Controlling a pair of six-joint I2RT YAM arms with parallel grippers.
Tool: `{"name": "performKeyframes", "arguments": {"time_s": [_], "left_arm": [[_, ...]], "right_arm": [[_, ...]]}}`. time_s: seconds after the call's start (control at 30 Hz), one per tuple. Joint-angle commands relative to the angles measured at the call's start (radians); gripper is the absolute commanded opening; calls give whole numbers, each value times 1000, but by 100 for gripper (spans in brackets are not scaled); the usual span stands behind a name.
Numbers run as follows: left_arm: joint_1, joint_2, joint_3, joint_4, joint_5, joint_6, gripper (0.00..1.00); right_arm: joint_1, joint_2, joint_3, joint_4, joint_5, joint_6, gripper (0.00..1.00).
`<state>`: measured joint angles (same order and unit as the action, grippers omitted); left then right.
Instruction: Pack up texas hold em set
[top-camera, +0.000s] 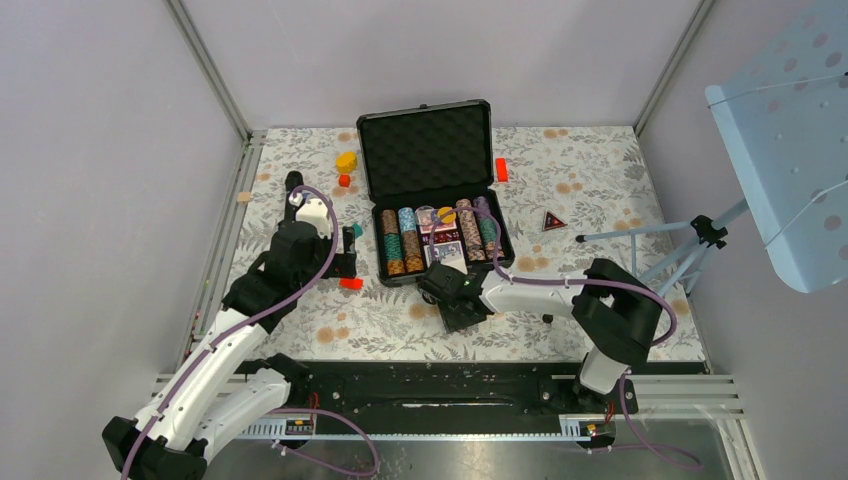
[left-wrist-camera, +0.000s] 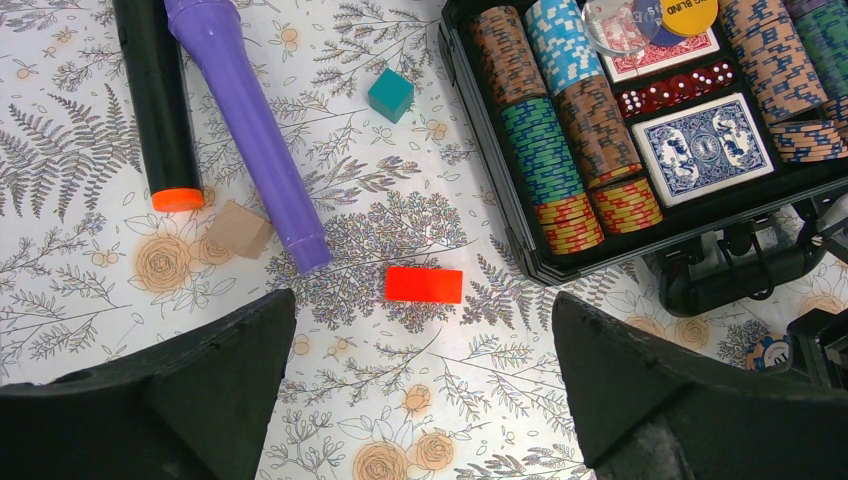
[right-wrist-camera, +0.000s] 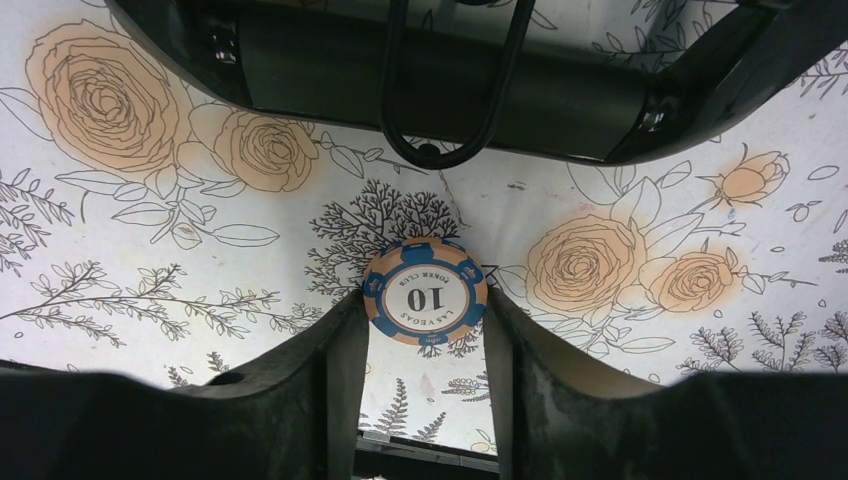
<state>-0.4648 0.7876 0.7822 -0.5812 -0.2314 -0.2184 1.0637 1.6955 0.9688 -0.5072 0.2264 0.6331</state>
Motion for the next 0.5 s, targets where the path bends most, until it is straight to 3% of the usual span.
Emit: {"name": "performKeyframes", "arguments": {"time_s": [0.0, 0.13, 0.23, 0.47], "left_arm": [[3, 3, -1, 43, 15, -6, 99], [4, 2, -1, 43, 19, -7, 99], [3, 2, 0, 43, 18, -7, 99], [4, 2, 10, 37, 29, -15, 99]], "right_arm": [[-1, 104, -56, -70, -69, -11, 40], [0, 95, -64, -53, -83, -6, 24], [-1, 67, -70, -47, -71, 1, 2], [-1, 12, -49, -46, -48, -3, 0]]}}
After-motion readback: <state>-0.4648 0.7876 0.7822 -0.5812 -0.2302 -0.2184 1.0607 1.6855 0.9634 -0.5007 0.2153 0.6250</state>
